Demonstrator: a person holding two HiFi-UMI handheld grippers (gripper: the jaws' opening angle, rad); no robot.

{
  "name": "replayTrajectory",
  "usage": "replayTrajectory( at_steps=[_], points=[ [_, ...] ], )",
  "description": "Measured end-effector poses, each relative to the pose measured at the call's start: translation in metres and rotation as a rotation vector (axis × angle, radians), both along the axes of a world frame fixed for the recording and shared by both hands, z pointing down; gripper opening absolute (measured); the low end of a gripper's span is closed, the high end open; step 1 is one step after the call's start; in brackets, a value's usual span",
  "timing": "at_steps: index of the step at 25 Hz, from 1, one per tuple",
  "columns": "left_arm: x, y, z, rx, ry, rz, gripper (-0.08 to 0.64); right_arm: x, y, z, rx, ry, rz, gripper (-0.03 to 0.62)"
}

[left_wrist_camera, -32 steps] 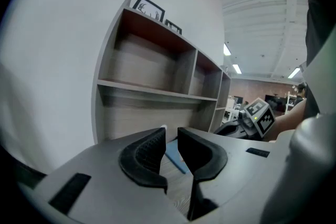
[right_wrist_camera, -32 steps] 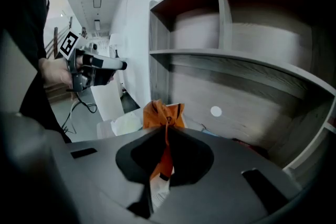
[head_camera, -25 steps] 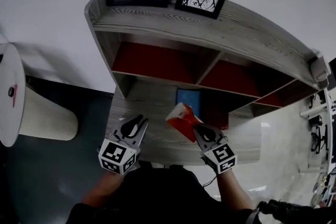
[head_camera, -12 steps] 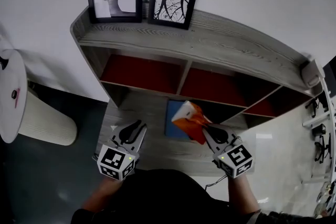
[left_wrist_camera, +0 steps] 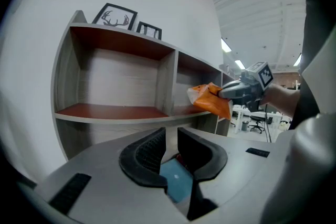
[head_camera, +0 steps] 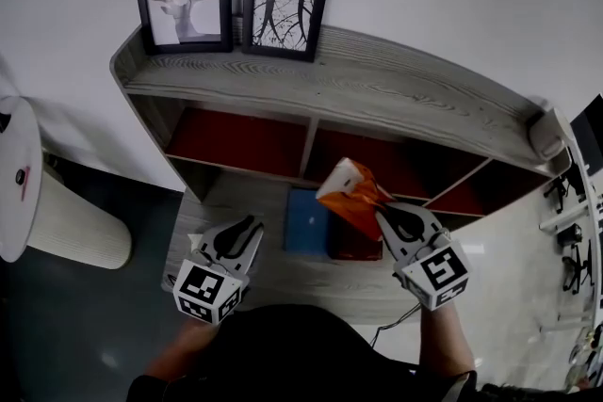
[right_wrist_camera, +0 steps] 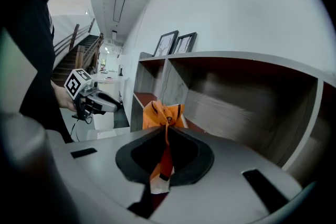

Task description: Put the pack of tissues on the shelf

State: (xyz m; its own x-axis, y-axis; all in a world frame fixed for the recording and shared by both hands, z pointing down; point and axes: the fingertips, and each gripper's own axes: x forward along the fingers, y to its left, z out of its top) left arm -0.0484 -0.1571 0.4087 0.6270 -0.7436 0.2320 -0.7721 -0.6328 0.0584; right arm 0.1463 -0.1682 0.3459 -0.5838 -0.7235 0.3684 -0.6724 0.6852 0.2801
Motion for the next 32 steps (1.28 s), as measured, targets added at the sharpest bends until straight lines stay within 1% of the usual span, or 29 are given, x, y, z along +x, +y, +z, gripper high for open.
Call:
replayTrajectory(
  at_steps=[6,10,14,23,25,29,32],
  points=[
    [0.006,-0.003,-0.003,0.002,0.004,0.008,0.075,0.012,-0.035,-0.009,0.031,0.027,0.066,0.023],
    [0.003,-0.004,-0.003,0.002,0.002,0.004,0.075,0.019,-0.059,-0.006,0.031,0.030,0.139,0.025],
    [0.001,-0.004,-0.002,-0.001,0.004,-0.002,0.075,0.022,-0.076,-0.001,0.046,0.080,0.173,0.025],
    [-0.005,-0.006,-0.002,-0.001,0.007,-0.016,0.075,0.018,-0.100,0.013,0.058,0.226,0.175,0.026],
    [-0.005,-0.006,-0.003,0.000,0.008,-0.019,0.075,0.019,-0.104,0.011,0.069,0.228,0.187,0.031],
    [-0.007,-0.006,-0.003,0.001,0.011,-0.023,0.075,0.024,-0.105,-0.002,0.121,0.193,0.227,0.111],
    [-0.005,-0.004,-0.003,0.006,0.017,-0.021,0.065,0.026,-0.100,-0.013,0.161,0.159,0.240,0.115]
  ],
)
